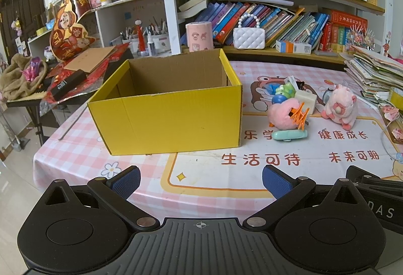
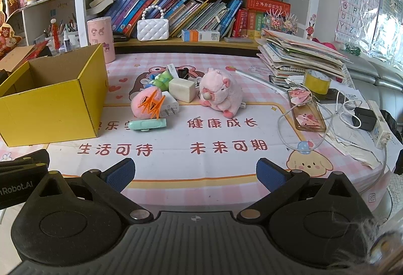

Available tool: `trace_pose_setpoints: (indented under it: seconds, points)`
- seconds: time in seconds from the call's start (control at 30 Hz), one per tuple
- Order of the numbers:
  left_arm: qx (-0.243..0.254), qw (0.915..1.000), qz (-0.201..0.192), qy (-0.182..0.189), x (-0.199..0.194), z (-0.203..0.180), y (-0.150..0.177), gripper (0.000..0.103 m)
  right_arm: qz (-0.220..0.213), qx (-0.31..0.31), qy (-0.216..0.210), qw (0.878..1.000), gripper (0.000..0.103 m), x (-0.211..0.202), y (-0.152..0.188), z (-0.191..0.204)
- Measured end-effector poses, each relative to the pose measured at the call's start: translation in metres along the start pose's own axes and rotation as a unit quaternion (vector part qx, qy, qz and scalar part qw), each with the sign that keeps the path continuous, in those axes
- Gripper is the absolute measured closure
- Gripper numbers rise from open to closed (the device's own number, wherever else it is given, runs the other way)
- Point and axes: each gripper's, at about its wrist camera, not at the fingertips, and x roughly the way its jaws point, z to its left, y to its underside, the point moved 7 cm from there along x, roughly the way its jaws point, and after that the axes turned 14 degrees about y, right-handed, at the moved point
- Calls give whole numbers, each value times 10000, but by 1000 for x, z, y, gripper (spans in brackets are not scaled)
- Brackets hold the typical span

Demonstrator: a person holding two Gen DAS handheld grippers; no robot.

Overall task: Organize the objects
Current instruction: 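Move both tools toward the toys beside the yellow box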

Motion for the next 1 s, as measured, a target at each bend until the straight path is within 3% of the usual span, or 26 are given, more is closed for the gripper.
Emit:
trace_pose_setpoints:
  seconds: [1.0]
  points:
    - [114, 9997, 235, 25, 19, -11, 3, 0, 271, 25, 11, 9996, 0, 23, 0, -5]
